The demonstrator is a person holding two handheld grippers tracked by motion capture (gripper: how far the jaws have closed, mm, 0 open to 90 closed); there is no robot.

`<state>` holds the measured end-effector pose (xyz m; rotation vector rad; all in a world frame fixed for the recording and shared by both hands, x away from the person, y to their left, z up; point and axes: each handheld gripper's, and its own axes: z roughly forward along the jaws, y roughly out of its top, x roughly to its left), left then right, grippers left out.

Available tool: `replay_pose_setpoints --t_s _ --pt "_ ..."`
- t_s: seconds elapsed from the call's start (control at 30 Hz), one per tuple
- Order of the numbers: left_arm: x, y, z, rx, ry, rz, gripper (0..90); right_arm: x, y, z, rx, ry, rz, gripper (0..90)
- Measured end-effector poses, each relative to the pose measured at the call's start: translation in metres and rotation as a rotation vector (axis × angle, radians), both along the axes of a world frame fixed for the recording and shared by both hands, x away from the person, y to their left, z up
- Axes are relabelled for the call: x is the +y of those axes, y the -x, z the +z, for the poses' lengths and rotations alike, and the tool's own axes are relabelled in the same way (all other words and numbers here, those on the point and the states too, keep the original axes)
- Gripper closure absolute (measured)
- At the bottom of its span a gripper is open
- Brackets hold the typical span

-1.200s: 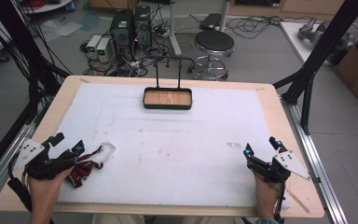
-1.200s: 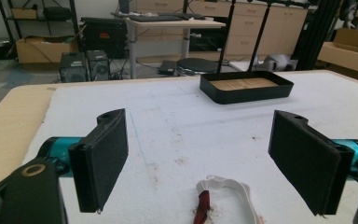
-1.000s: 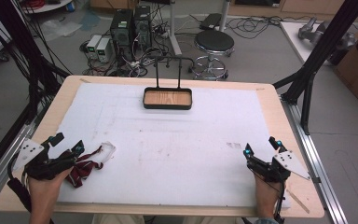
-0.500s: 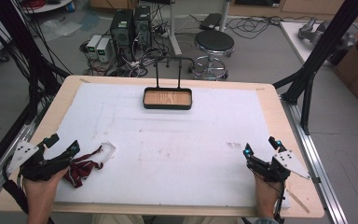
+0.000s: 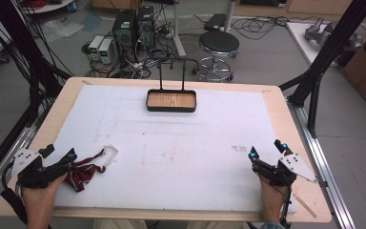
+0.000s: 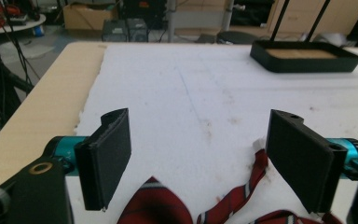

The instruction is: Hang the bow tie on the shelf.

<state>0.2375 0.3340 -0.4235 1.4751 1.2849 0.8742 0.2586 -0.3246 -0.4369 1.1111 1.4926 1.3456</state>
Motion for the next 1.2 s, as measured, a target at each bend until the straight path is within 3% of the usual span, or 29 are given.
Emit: replay_pose_setpoints --t_s 0.23,0.27,0.37,0.47,0.6,0.83,0.93,1.03,1.1,1.13,1.2 --pt "-0.002 -0.004 -0.010 0.074 -0.022 0.022 24.7 0.000 0.000 0.000 0.001 0.003 0.002 10.3" --pt "-0.003 -0.005 -0.011 0.104 -0.034 0.022 25.7 0.000 0.000 0.000 0.001 0.002 0.002 10.3" --pt "-0.004 -0.005 -0.014 0.119 -0.043 0.028 25.7 0.000 0.000 0.000 0.004 0.002 0.003 10.3" --pt "-0.004 -0.005 -0.018 0.154 -0.105 0.056 26.0 0.000 -0.001 0.000 -0.001 0.006 0.003 10.3" --pt "-0.002 -0.005 -0.022 0.195 -0.112 0.071 27.4 0.000 -0.001 0.000 0.000 0.002 0.002 10.3" --pt "-0.004 -0.009 -0.025 0.254 -0.140 0.054 30.5 0.000 -0.001 0.000 -0.003 0.005 0.003 10.3" --pt "-0.005 -0.009 -0.027 0.299 -0.153 0.041 34.8 0.000 -0.001 0.000 0.002 0.004 0.002 10.3" --pt "-0.005 -0.009 -0.026 0.307 -0.135 0.037 39.9 0.000 -0.001 0.000 0.001 0.003 0.002 10.3" --pt "-0.005 -0.009 -0.027 0.308 -0.121 0.002 44.6 0.000 -0.001 0.000 0.001 0.002 0.001 10.3" --pt "-0.006 -0.009 -0.027 0.319 -0.099 -0.034 56.5 0.000 -0.001 0.000 0.001 0.002 0.000 10.3" --pt "-0.007 -0.009 -0.026 0.324 -0.088 -0.034 63.7 0.000 0.000 0.000 0.001 0.001 0.002 10.3"
